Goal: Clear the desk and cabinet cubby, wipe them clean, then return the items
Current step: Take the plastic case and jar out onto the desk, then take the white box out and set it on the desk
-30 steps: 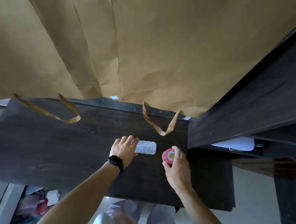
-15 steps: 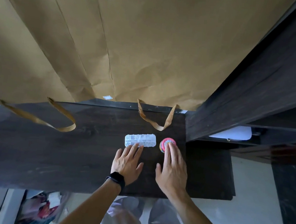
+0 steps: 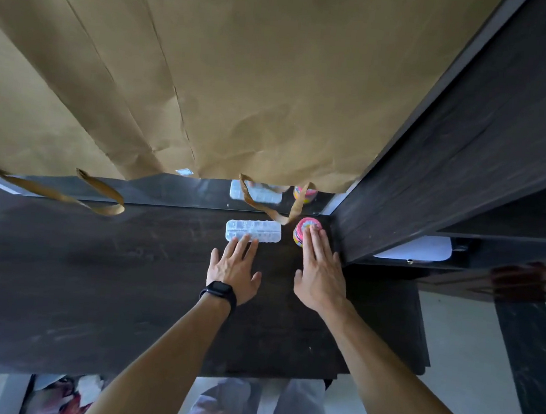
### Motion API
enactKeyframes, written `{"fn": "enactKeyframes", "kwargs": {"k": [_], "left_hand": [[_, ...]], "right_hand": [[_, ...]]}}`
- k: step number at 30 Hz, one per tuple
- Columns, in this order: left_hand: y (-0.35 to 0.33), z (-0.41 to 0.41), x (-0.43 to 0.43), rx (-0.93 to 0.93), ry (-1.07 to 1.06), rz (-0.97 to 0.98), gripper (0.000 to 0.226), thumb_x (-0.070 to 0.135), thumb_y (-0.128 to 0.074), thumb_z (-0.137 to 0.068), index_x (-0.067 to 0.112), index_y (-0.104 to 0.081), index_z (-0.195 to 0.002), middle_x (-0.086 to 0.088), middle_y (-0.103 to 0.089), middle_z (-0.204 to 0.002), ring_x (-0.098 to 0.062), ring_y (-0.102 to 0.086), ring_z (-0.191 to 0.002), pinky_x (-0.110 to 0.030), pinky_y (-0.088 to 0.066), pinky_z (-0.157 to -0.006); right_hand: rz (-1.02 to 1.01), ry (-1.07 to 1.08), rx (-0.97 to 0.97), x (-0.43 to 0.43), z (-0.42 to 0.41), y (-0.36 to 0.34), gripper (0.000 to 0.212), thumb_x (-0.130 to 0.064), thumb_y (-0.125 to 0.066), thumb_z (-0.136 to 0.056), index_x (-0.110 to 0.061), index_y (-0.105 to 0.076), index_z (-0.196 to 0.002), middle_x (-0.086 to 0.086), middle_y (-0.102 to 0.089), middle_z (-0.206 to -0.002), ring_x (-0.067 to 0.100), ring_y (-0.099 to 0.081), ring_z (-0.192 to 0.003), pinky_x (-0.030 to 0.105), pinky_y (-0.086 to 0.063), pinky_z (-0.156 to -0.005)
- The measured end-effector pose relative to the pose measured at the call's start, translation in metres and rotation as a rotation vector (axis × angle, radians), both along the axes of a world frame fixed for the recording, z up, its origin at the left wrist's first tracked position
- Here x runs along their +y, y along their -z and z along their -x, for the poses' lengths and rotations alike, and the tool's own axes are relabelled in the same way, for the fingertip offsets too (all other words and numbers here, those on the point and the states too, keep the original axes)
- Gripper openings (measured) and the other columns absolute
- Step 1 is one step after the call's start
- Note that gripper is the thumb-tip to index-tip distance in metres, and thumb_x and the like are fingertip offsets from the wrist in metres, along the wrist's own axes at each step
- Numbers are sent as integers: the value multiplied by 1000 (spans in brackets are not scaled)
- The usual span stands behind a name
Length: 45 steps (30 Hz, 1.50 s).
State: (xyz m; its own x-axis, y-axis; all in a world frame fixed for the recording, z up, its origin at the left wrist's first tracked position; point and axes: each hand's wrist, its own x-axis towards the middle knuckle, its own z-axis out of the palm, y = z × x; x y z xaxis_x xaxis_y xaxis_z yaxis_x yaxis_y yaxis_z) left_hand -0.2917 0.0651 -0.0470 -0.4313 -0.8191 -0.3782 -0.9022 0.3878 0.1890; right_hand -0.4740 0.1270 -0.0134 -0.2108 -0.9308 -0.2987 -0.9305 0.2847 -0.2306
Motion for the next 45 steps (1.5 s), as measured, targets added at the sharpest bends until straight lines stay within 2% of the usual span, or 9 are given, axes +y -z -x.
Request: {"fn": "enactKeyframes", "kwargs": {"k": [7, 12, 16, 21, 25, 30, 35, 41, 45], "left_hand": [[-7, -11, 13, 2, 11, 13, 72, 39, -49, -95, 22, -17, -157, 0, -5, -166, -23, -6, -152, -51, -14, -120], [-21, 5, 74, 165, -118, -42, 58, 36, -56, -91, 24, -45, -146, -3, -37, -156, -25, -33, -144, -42, -29, -115], [-50, 64, 110, 365, -240, -280, 48, 44, -59, -92, 26, -55, -137, 2, -57, -136, -22, -51, -127, -29, -41, -102], [-93, 162, 116, 699, -685, -751, 77, 67, -66, -78, 20, -50, -138, 4, -61, -127, -14, -57, -112, -27, -43, -94], [-112, 218, 107, 821, -956, -946, 87, 75, -59, -77, 19, -45, -142, -6, -58, -132, -24, -58, -115, -43, -48, -96], [-112, 250, 95, 954, -1168, -927, 86, 79, -59, -74, 19, -50, -135, -9, -62, -123, -27, -62, -107, -47, -52, -94], [-95, 255, 106, 1085, -1293, -879, 82, 68, -71, -74, 8, -56, -128, -8, -66, -123, -21, -64, -107, -40, -53, -90], [-86, 243, 151, 1187, -1296, -838, 57, 57, -72, -79, 15, -60, -115, -4, -72, -111, -17, -68, -103, -41, -48, -103], [-85, 215, 177, 1123, -1218, -826, 58, 59, -72, -79, 15, -63, -115, -1, -76, -103, -15, -72, -97, -39, -48, -100]], "right_hand": [[249, 20, -95, 23, 1, -11, 73, -13, -54, -94, -10, -18, -158, 7, -20, -165, 21, -19, -152, 37, -24, -122], [330, 364, -418, 105, 26, -28, 44, -24, -61, -95, -15, -52, -137, 0, -60, -131, 10, -58, -114, 28, -50, -99], [277, 710, -544, 138, 81, -44, 44, -42, -61, -95, -17, -52, -130, -2, -64, -120, 3, -61, -94, 18, -49, -73], [335, 1061, -632, 108, 155, -62, 60, -60, -58, -90, -17, -47, -130, 1, -65, -120, 21, -61, -103, 33, -45, -80], [248, 1076, -769, 70, 186, -63, 73, -70, -60, -82, -32, -42, -142, 5, -62, -131, 28, -65, -108, 46, -60, -81], [198, 1031, -839, 67, 197, -54, 61, -57, -60, -91, -33, -43, -145, 7, -63, -119, 21, -66, -86, 41, -63, -68], [140, 928, -846, 92, 209, -58, 54, -51, -62, -92, -34, -46, -140, 1, -61, -125, 23, -66, -104, 28, -59, -56], [67, 779, -760, 130, 227, -51, 42, -66, -70, -74, -43, -57, -107, -13, -70, -104, 15, -68, -96, 41, -60, -84], [-25, 816, -951, 162, 219, -54, 36, -52, -69, -87, -27, -56, -110, -2, -69, -102, 18, -70, -93, 36, -60, -81]]}}
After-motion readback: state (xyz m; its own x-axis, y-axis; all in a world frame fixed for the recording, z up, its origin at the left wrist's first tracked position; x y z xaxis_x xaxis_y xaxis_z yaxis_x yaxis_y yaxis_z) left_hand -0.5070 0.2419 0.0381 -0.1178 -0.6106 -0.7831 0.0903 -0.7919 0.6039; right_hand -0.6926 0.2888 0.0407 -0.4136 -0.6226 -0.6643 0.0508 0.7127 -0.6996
